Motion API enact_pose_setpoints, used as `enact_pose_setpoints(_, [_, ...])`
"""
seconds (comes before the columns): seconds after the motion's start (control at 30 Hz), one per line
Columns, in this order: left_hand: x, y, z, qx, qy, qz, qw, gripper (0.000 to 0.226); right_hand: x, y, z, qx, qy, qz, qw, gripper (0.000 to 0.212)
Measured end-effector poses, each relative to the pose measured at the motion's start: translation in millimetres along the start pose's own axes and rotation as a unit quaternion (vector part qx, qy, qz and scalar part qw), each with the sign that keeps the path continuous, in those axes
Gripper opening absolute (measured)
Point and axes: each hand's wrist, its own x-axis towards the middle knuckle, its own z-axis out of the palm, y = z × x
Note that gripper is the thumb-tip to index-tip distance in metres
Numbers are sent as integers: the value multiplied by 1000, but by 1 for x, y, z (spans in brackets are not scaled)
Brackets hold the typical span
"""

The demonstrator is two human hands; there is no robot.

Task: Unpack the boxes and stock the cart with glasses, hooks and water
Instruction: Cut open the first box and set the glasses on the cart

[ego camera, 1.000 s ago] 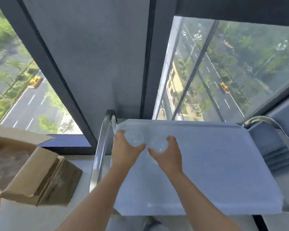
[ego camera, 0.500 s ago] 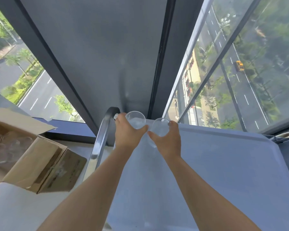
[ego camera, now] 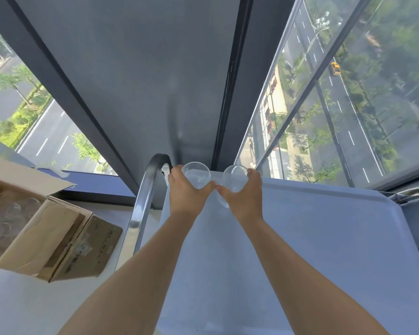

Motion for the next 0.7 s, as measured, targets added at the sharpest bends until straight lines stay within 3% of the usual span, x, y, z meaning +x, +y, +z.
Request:
enact_pose_setpoints(0.23, [-4,0,-12,39,-12,-6,999,86,-2,2,-5,-29,-43,10,999,100])
enact_pose_setpoints(0.47, [-13,-8,-16,58,-51,-73,994,78,-16,3,-12,-34,-33,-6,999,77])
enact_pose_setpoints(0.7, [-4,-6,-12,21,-53,-65,996,75,-11,4,-9,-18,-58,-32,998,65])
